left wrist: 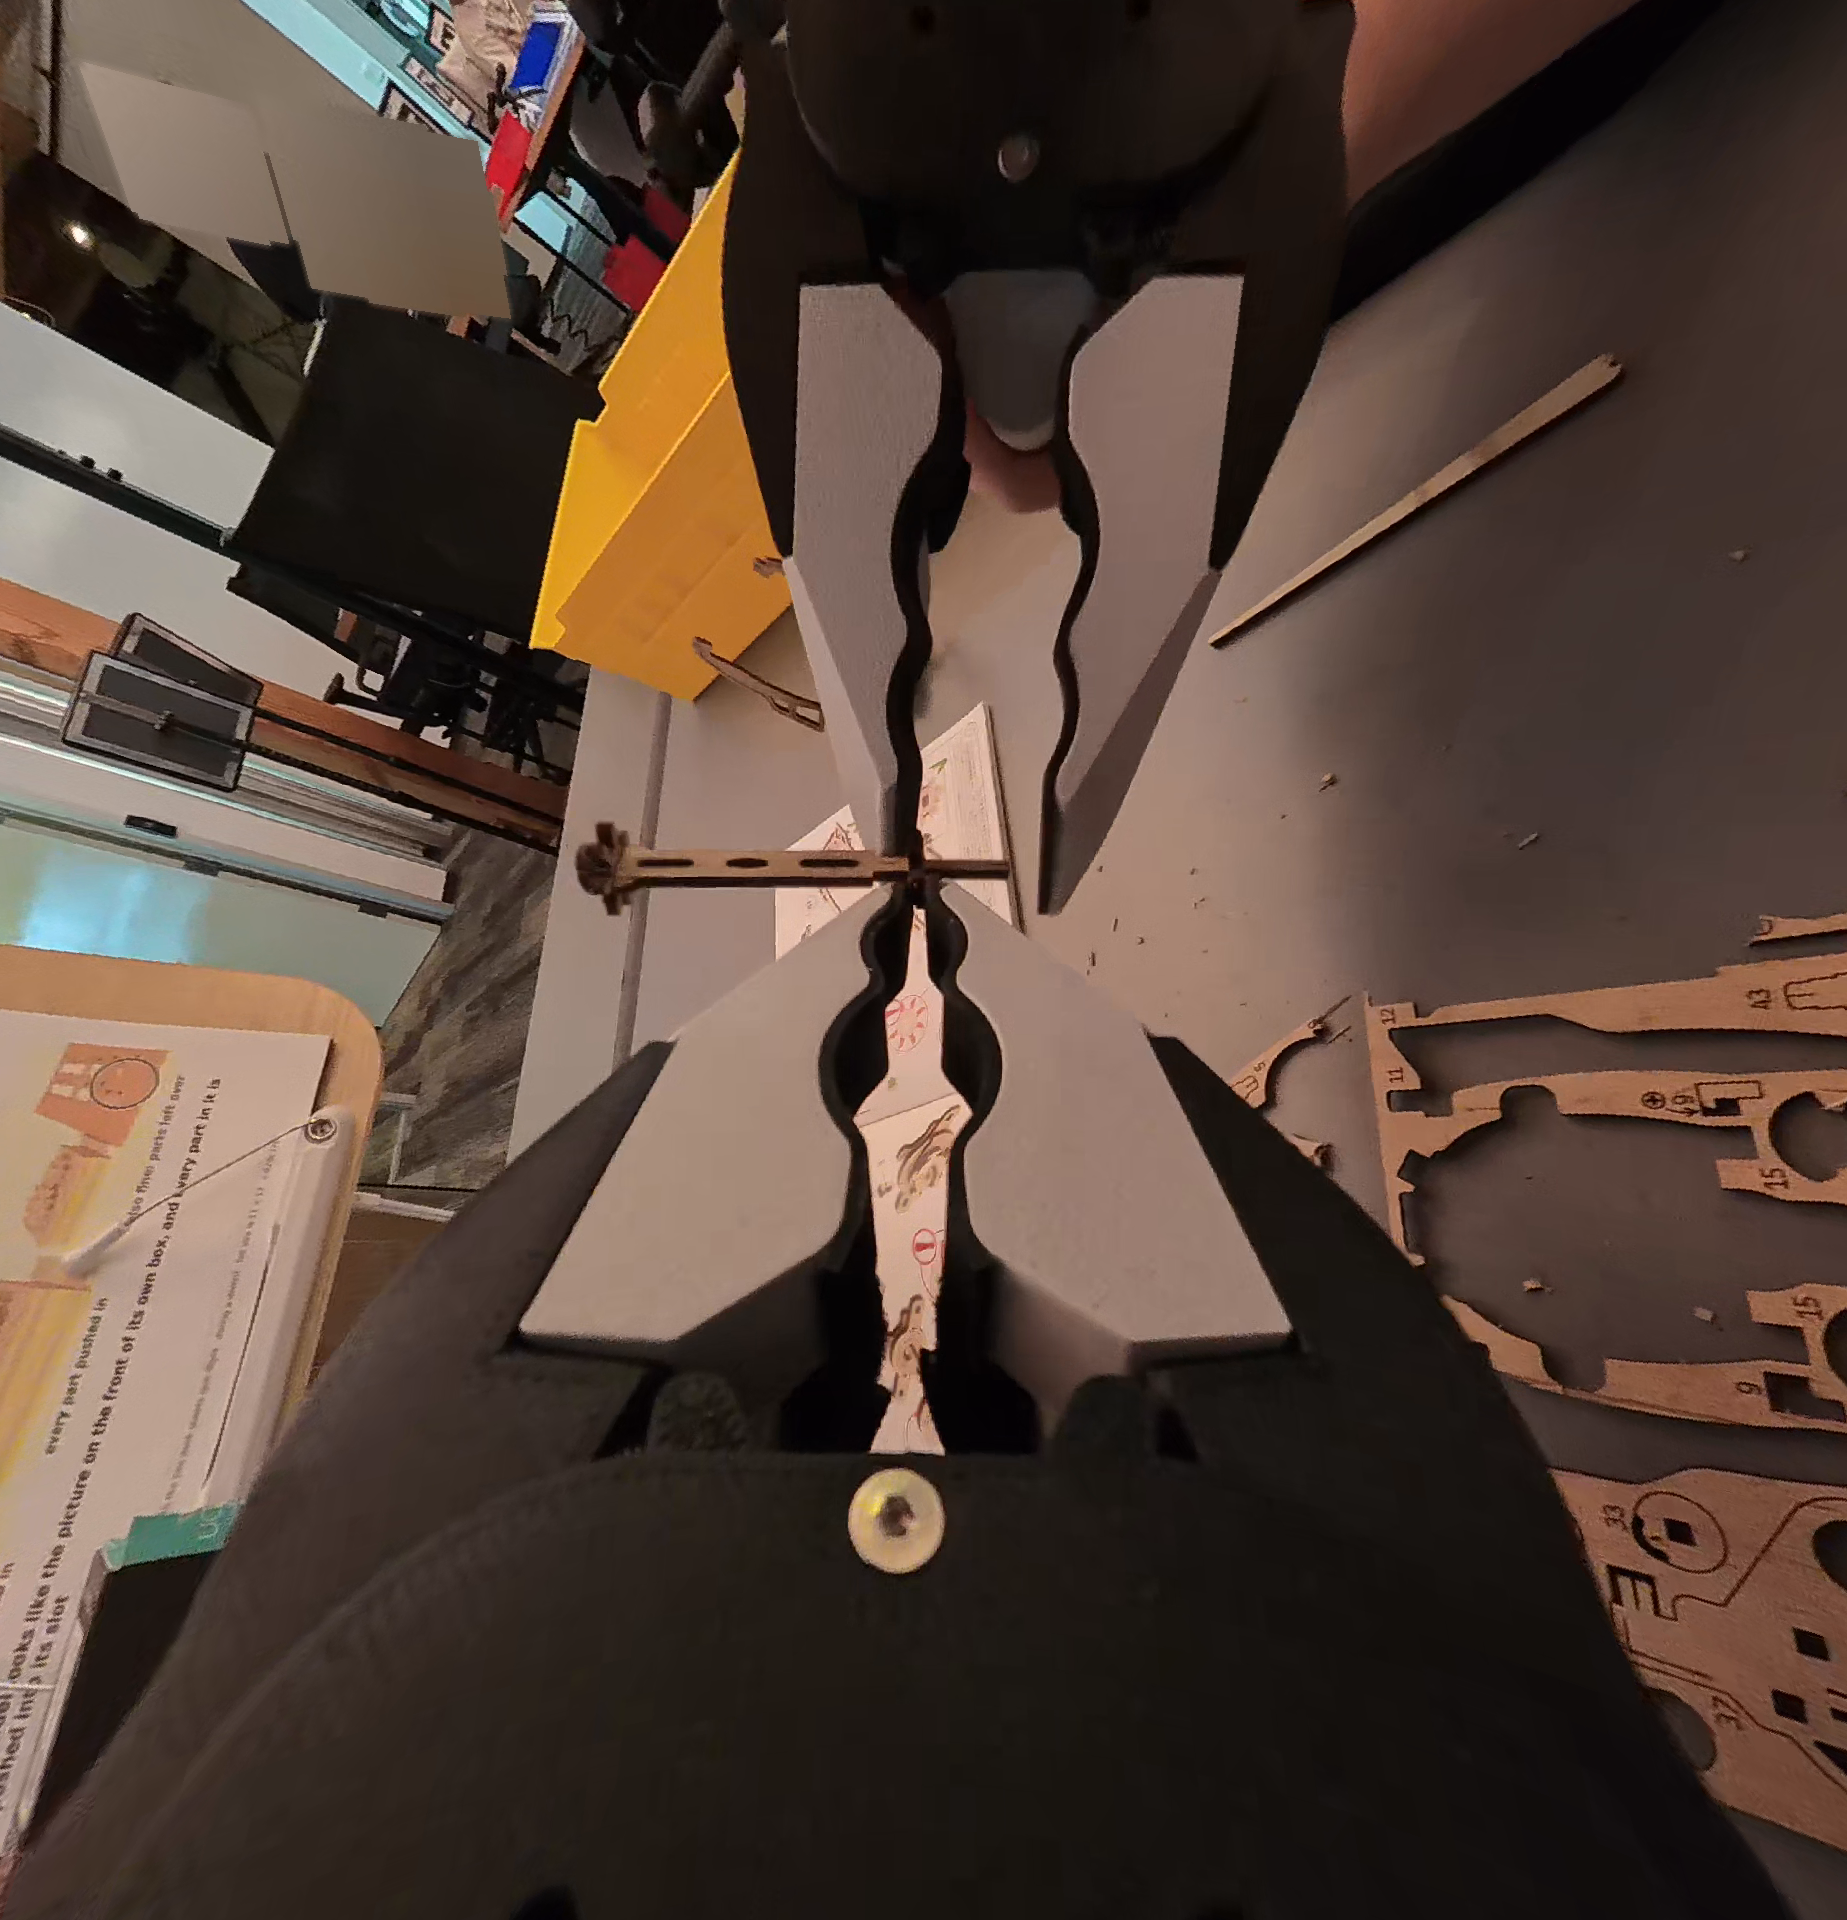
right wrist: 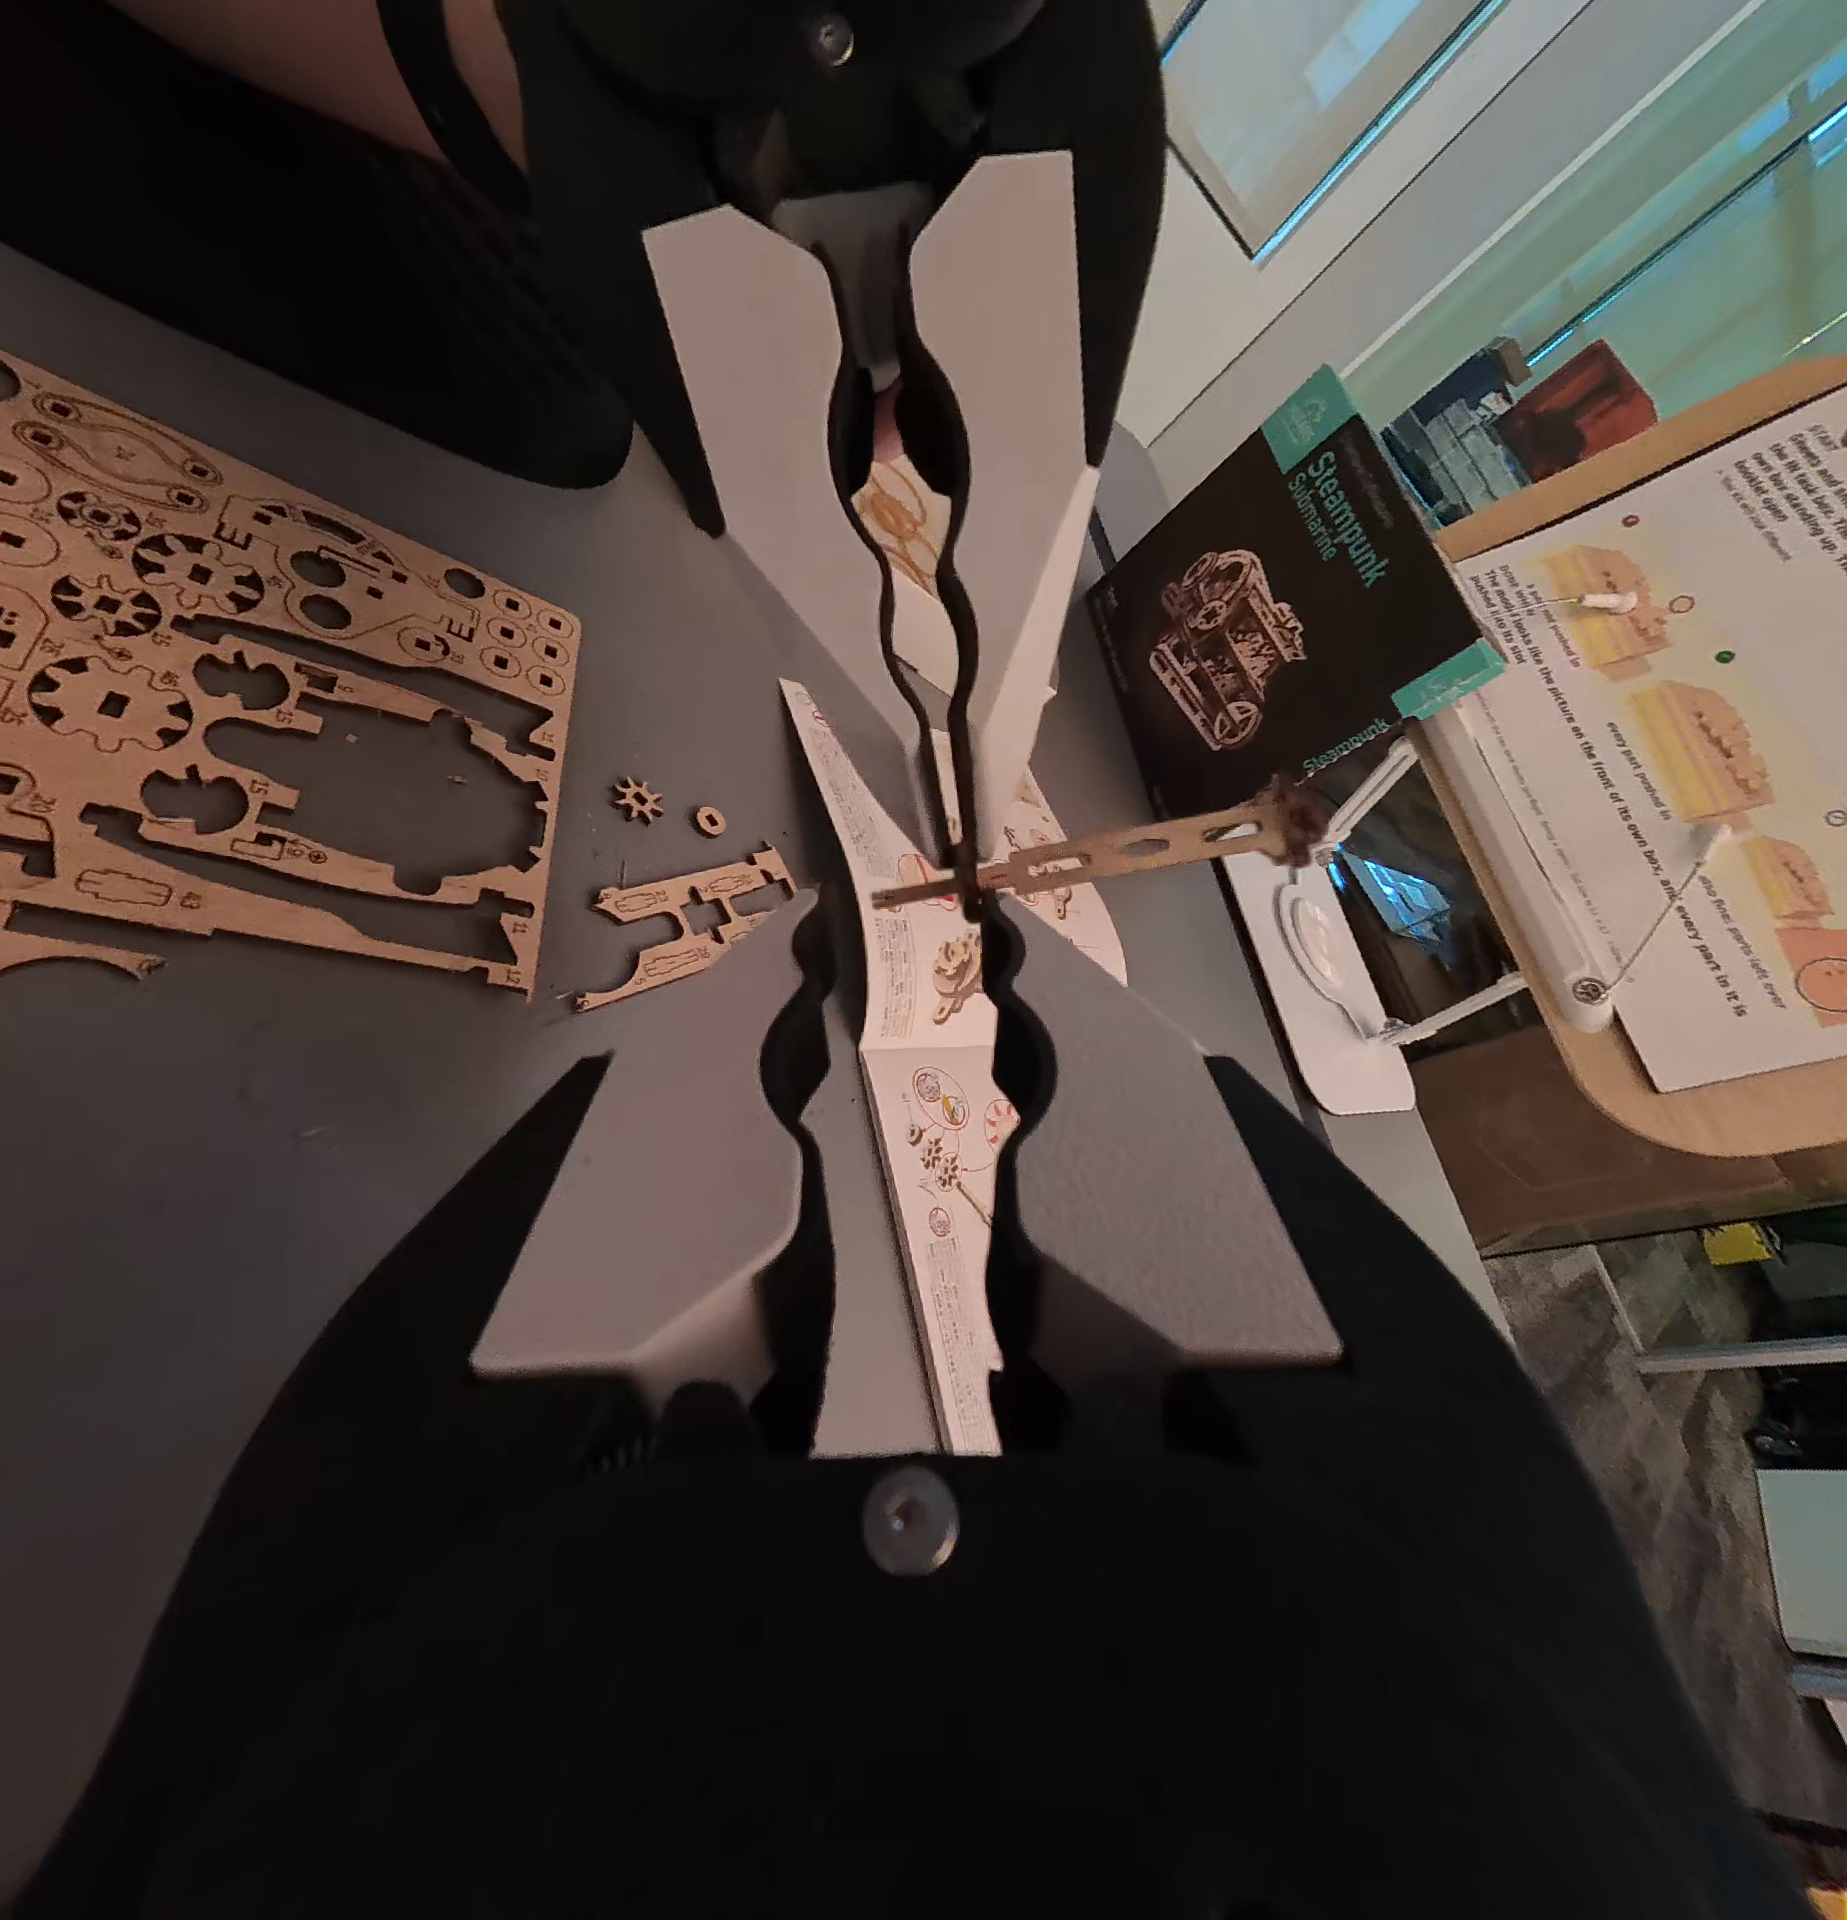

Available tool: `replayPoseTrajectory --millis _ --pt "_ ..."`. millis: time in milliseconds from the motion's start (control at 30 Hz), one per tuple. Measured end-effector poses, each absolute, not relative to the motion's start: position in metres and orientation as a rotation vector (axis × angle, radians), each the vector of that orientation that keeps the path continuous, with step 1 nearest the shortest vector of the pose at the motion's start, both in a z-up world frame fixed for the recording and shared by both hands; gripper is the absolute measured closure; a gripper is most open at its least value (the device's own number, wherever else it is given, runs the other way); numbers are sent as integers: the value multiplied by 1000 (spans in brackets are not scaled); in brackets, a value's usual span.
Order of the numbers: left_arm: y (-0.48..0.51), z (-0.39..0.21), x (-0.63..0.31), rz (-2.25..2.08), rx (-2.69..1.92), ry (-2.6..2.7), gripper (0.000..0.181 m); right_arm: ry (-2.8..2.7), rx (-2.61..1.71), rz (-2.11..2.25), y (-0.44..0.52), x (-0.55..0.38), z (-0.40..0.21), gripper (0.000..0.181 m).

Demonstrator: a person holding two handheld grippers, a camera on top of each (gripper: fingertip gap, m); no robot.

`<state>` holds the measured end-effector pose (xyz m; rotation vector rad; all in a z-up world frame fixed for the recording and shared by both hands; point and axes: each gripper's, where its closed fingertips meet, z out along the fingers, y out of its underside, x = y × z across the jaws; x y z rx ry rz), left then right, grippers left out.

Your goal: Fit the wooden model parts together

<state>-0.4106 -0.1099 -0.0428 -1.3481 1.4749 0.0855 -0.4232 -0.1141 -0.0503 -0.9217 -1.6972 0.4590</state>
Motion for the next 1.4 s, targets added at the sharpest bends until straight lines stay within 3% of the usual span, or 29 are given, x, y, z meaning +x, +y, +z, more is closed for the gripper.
replayPoseTrajectory --millis 367,633,1033,1400 --pt "-116 -56 -411 -42 -1424 1528 180 -1742 -961 492 -117 -424 -60 163" --pt "-131 -59 -406 -322 -1502 1535 146 -1740 -980 487 -115 -423 -61 164" --pt "-120 -52 -404 26 -1336 1526 150 -1655 -1032 478 -123 -423 -45 163" --pt "-112 -67 -396 -96 -1489 1407 155 -1655 -1139 481 -111 -414 -58 164"
